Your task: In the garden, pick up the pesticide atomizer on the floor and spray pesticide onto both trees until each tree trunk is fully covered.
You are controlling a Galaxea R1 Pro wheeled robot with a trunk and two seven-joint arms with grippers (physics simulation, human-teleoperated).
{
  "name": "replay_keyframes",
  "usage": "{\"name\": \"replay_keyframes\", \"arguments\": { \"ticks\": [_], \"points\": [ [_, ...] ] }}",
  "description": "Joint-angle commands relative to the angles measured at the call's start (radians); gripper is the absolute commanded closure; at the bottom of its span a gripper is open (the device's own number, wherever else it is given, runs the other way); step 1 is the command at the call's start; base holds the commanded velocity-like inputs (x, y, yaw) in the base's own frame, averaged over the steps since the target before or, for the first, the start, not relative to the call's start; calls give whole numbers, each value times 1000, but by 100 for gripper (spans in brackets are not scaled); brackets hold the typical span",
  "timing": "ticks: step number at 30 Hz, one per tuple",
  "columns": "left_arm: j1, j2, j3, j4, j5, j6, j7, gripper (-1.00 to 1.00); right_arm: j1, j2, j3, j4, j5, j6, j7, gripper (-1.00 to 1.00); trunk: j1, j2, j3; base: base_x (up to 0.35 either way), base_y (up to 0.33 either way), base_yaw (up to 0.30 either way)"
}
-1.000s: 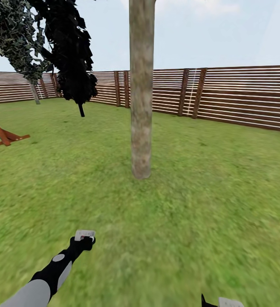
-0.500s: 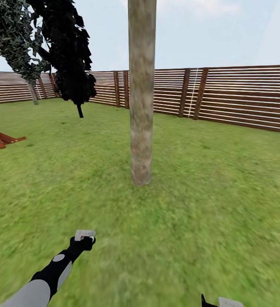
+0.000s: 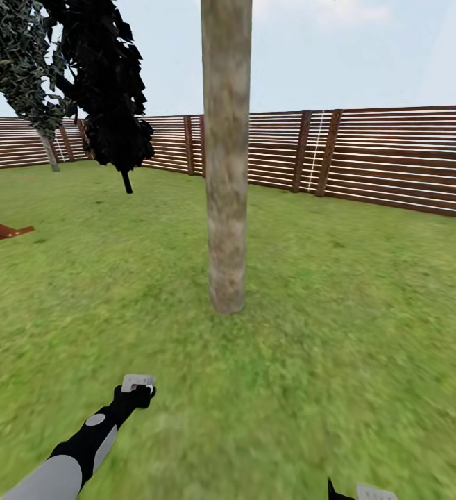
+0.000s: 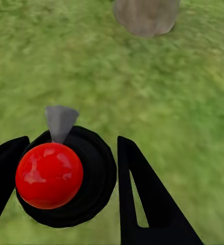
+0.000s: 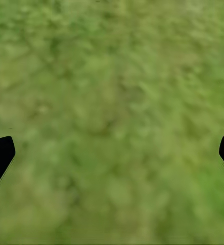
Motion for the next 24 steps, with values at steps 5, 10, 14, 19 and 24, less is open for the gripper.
{"name": "replay_keyframes", "arguments": {
  "ticks": [5, 10, 14, 19, 24],
  "points": [
    [0, 0, 0, 0, 0, 0, 0, 100, 0, 0, 0, 0, 0, 0, 0, -100, 0, 0, 0, 339, -87, 0],
    [0, 0, 0, 0, 0, 0, 0, 100, 0, 1, 0, 0, 0, 0, 0, -100, 0, 0, 0, 339, -86, 0],
    [0, 0, 0, 0, 0, 0, 0, 100, 0, 0, 0, 0, 0, 0, 0, -100, 0, 0, 0, 339, -84, 0],
    [0, 1, 0, 0, -1, 0, 0, 100, 0, 0, 0, 0, 0, 0, 0, -100, 0, 0, 0, 339, -75, 0],
    [0, -1, -1, 0, -3, -1, 2, 100, 0, -1, -1, -1, 0, 0, 0, -100, 0, 0, 0, 338, -29, 0]
  ]
}}
